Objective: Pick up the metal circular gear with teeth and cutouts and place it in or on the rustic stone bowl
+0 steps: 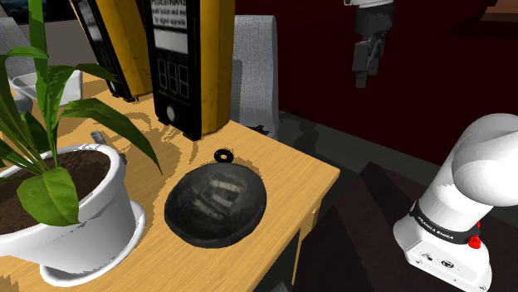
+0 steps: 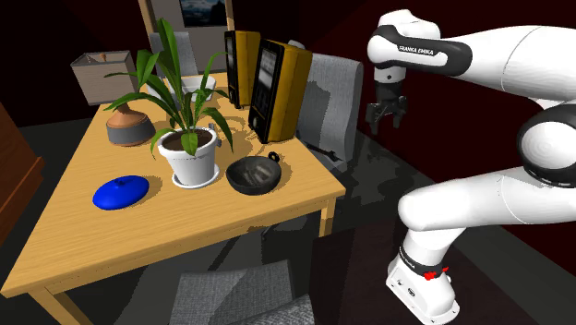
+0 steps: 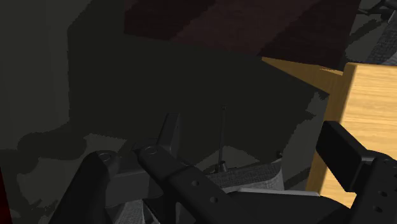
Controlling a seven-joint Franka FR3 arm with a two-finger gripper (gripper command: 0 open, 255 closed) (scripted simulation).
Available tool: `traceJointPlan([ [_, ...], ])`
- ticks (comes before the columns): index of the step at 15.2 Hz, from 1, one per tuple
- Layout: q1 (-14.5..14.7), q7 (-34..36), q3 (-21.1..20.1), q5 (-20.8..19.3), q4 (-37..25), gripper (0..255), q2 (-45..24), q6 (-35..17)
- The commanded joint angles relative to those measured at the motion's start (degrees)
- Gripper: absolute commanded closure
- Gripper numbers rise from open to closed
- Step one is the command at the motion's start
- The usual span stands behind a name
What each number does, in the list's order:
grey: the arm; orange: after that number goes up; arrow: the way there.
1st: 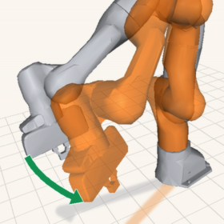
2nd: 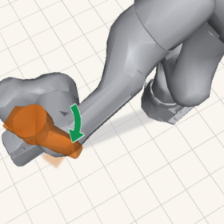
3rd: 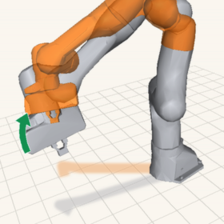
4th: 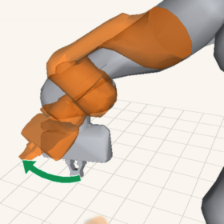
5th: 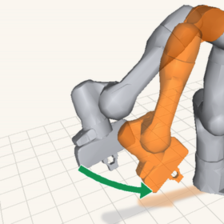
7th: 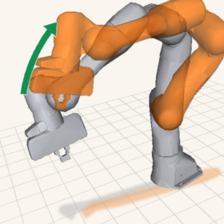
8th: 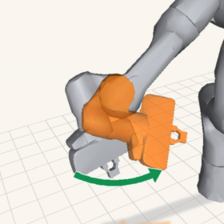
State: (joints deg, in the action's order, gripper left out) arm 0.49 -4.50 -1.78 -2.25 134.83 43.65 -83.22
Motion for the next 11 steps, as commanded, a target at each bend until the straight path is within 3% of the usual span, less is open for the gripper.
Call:
traceJointPlan([
  [1,0.00,0.00,0.00,0.00,0.00,0,0.00,0.00],
  [11,1.76,18.95,-13.44,7.41,-3.75,0,-10.35,-7.47],
])
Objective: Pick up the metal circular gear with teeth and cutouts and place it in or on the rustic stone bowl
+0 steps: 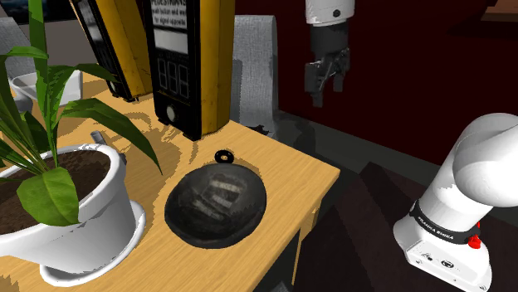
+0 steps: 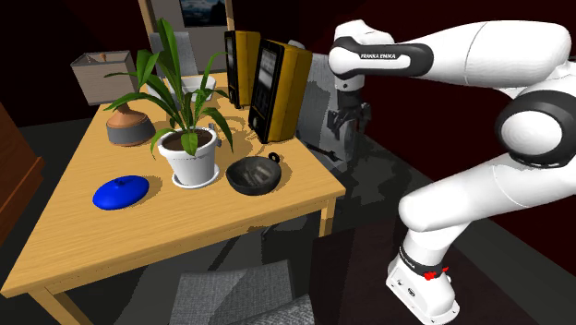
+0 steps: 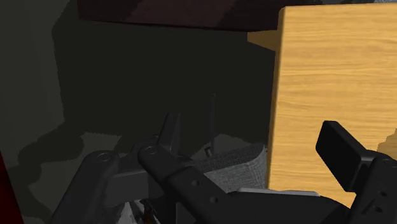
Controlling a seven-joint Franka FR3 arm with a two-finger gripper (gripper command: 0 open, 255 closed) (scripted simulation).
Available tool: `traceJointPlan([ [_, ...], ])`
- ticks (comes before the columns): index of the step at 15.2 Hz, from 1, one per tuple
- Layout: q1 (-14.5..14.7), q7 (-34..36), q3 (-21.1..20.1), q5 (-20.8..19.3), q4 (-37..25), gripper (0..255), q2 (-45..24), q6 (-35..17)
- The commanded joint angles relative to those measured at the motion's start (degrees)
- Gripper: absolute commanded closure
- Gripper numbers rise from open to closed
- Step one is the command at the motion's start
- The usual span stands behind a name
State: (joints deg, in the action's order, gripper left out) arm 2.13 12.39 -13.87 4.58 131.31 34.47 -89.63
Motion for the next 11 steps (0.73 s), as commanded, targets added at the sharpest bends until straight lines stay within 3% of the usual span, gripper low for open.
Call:
traceJointPlan([
  [1,0.16,3.95,-2.65,0.95,-1.06,0,-2.65,-1.83],
  [6,-0.02,13.62,-9.05,1.37,-6.38,0,-11.19,-5.41],
  [11,-0.25,24.02,-14.93,-1.13,-13.75,0,-21.61,-8.07],
])
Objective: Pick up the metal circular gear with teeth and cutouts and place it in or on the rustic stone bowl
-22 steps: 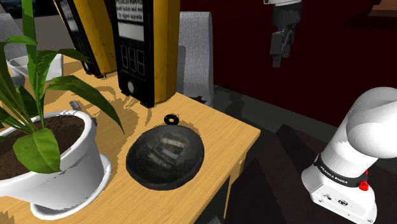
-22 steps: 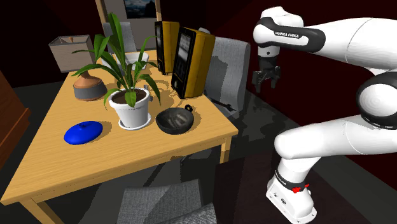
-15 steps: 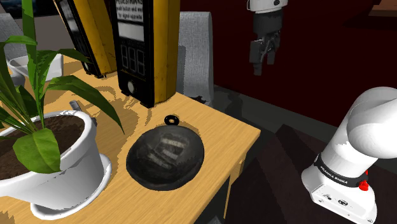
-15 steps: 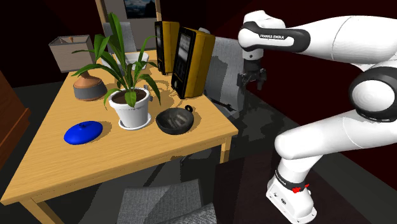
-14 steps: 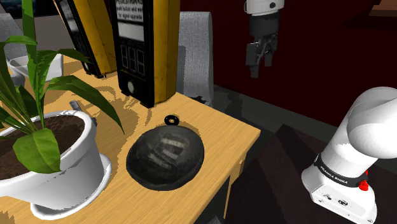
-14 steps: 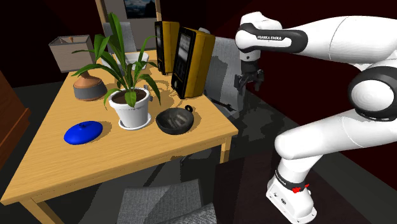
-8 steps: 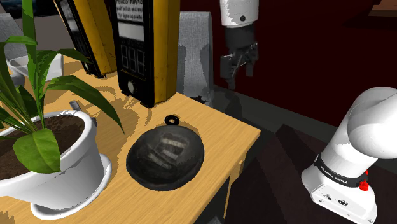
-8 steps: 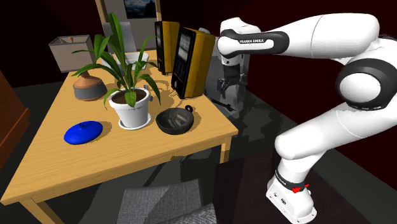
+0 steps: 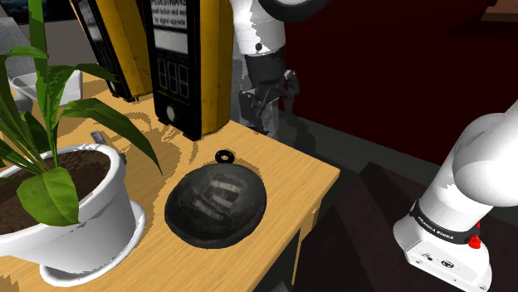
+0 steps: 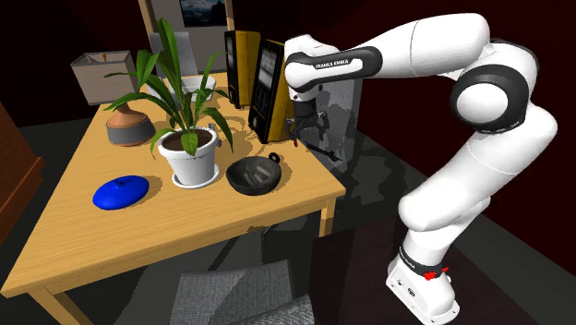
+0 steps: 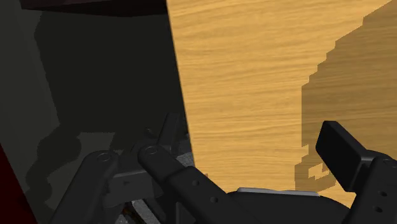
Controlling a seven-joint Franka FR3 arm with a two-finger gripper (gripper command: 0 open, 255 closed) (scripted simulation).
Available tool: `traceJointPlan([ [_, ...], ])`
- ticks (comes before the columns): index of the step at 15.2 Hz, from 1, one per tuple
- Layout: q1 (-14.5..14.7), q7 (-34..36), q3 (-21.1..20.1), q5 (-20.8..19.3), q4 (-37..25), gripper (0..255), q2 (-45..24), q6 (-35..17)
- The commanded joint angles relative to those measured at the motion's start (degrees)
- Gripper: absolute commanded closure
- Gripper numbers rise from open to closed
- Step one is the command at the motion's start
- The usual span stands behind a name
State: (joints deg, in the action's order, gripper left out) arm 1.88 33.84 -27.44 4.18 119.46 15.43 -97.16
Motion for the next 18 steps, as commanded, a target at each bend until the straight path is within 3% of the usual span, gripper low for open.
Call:
traceJointPlan([
  [1,0.03,4.76,-2.45,-1.63,-3.63,0,-4.90,-0.89],
  [6,1.61,15.96,-6.54,-7.97,-13.79,0,-17.68,-1.31],
  [10,5.04,23.86,-7.56,-13.94,-23.44,0,-28.24,0.22],
  [18,4.62,23.98,-7.08,-14.03,-17.36,0,-27.98,-5.66],
])
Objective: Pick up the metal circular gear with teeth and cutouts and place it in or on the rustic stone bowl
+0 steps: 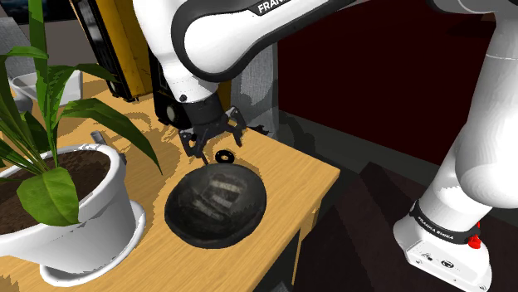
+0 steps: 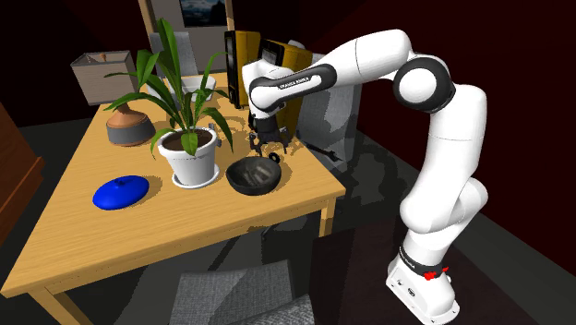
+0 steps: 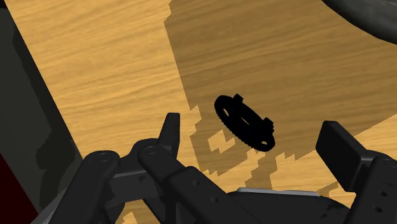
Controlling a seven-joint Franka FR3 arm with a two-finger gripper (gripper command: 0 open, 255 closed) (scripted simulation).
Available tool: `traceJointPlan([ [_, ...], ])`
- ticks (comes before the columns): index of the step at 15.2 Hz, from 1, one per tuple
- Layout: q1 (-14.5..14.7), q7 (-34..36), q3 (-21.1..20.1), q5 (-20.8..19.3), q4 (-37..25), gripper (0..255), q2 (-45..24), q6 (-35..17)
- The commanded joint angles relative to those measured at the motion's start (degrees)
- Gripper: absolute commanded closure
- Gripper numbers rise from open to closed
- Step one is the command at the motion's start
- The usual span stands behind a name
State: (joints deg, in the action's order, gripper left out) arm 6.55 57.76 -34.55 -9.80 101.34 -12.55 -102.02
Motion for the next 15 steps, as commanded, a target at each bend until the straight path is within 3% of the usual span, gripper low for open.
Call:
traceJointPlan([
  [1,-0.05,0.06,0.03,-0.04,0.77,0,0.00,-0.80],
  [7,-0.05,0.06,0.03,-0.05,0.76,0,-0.01,-0.79],
  [8,-0.05,0.06,0.03,-0.05,0.76,255,-0.01,-0.79],
  [15,-0.04,0.07,0.03,-0.04,0.78,255,0.00,-0.80],
])
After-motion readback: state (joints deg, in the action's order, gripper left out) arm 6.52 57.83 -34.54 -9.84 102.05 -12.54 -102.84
